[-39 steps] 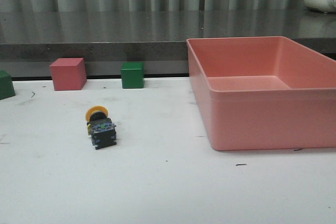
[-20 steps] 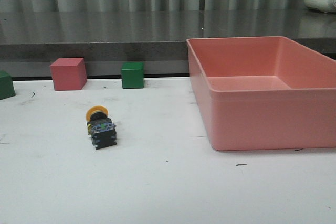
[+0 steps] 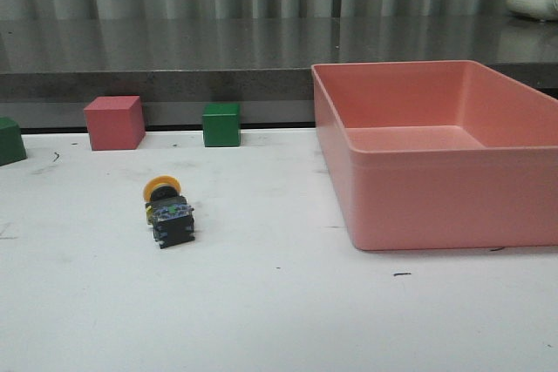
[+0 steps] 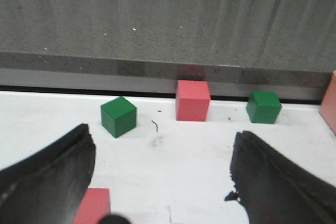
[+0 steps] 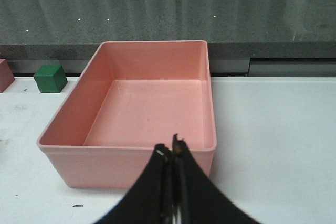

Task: Place and stand button with both arms

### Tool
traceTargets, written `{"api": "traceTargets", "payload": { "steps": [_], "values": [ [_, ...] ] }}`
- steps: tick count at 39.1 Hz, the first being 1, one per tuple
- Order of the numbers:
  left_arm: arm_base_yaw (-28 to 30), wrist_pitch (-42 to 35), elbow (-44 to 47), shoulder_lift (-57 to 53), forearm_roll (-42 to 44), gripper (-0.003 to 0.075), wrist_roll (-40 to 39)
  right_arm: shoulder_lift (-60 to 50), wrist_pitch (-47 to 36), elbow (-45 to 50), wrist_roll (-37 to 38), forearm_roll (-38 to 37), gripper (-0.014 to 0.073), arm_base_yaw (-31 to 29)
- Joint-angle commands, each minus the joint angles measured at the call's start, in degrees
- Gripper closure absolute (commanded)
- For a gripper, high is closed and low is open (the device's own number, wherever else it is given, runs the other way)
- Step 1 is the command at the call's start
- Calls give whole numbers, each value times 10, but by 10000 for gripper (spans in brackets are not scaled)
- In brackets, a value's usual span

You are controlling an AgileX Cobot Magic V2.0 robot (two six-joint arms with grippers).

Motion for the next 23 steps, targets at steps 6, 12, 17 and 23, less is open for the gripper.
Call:
{"api": "traceTargets", "payload": {
  "steps": [6, 12, 17, 23],
  "values": [
    [-82, 65, -127, 146, -22, 209, -2, 7, -49, -13, -7, -8, 664, -2],
    [-134, 132, -202, 252, -47, 209, -2, 7, -49, -13, -7, -8, 664, -2],
    [-173, 168, -258, 338, -56, 209, -3, 7, -49, -13, -7, -8, 664, -2],
    [-188, 216, -322, 430, -111, 209, -7, 7, -49, -13, -7, -8, 664, -2]
  ]
}}
